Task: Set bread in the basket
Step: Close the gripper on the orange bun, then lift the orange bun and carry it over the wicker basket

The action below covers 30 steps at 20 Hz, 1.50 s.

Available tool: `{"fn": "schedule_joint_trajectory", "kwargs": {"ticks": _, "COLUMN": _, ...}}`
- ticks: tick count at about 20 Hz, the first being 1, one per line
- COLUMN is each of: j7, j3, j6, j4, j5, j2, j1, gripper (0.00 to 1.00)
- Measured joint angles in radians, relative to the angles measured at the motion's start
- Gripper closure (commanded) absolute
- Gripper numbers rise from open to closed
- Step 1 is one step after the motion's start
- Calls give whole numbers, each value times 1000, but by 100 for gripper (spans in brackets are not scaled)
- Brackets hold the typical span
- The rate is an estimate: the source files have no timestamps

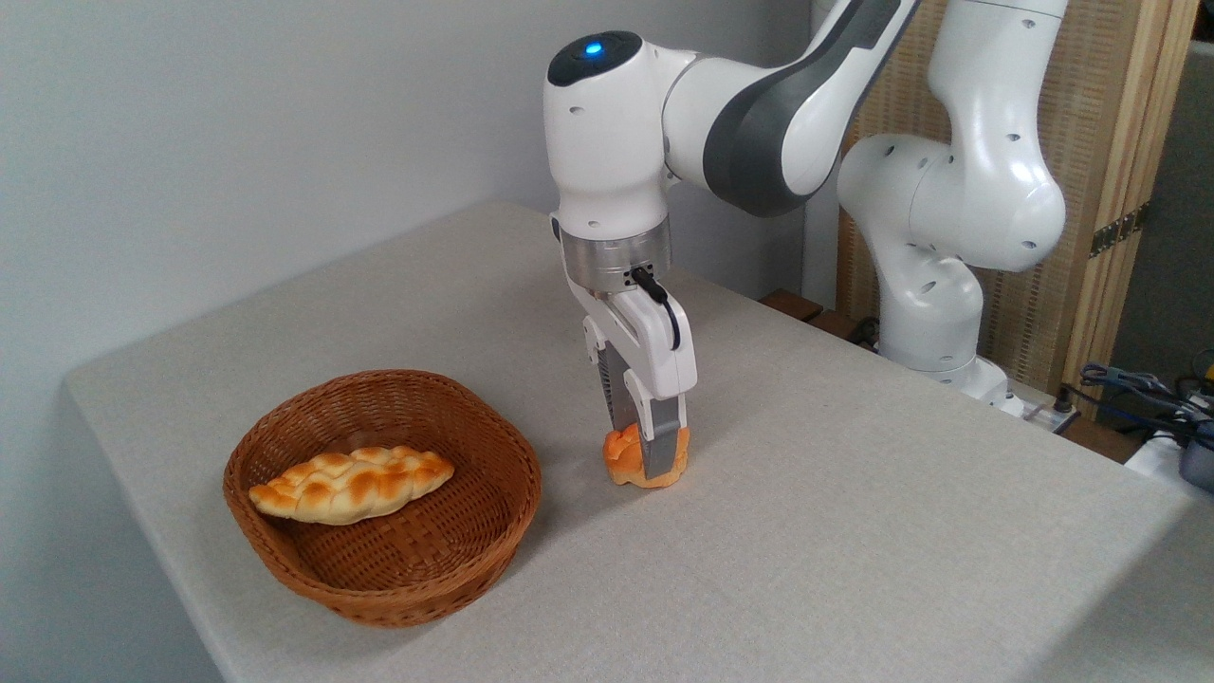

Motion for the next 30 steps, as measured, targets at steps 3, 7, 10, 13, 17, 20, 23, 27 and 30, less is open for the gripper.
{"fn": "schedule_joint_trajectory", "kwargs": {"ticks": 3, "j7": 0, "j3": 0, "j6": 0, "j4": 0, "j5": 0, "j2": 0, "j1": 0, "gripper": 80}}
{"fn": "schedule_joint_trajectory", "kwargs": {"ticks": 7, "j7": 0, "j3": 0, "j6": -1, "j4": 0, "j5": 0, "j2": 0, "j1": 0, "gripper": 83}}
{"fn": "schedule_joint_trajectory", "kwargs": {"ticks": 10, "j7": 0, "j3": 0, "j6": -9, "j4": 0, "j5": 0, "j2": 0, "j1": 0, "gripper": 83}}
{"fn": "schedule_joint_trajectory", "kwargs": {"ticks": 13, "j7": 0, "j3": 0, "j6": -15, "j4": 4, "j5": 0, "j2": 0, "j1": 0, "gripper": 83}}
{"fn": "schedule_joint_trajectory", "kwargs": {"ticks": 17, "j7": 0, "j3": 2, "j6": -83, "j4": 102, "j5": 0, "j2": 0, "j1": 0, "gripper": 83}}
{"fn": "schedule_joint_trajectory", "kwargs": {"ticks": 20, "j7": -1, "j3": 2, "j6": -110, "j4": 244, "j5": 0, "j2": 27, "j1": 0, "gripper": 82}}
{"fn": "schedule_joint_trajectory", "kwargs": {"ticks": 23, "j7": -3, "j3": 2, "j6": -107, "j4": 378, "j5": -9, "j2": 122, "j1": 0, "gripper": 81}}
{"fn": "schedule_joint_trajectory", "kwargs": {"ticks": 27, "j7": -4, "j3": 2, "j6": 50, "j4": 431, "j5": -52, "j2": 273, "j1": 0, "gripper": 77}}
{"fn": "schedule_joint_trajectory", "kwargs": {"ticks": 30, "j7": -5, "j3": 2, "j6": 157, "j4": 438, "j5": -116, "j2": 351, "j1": -1, "gripper": 68}}
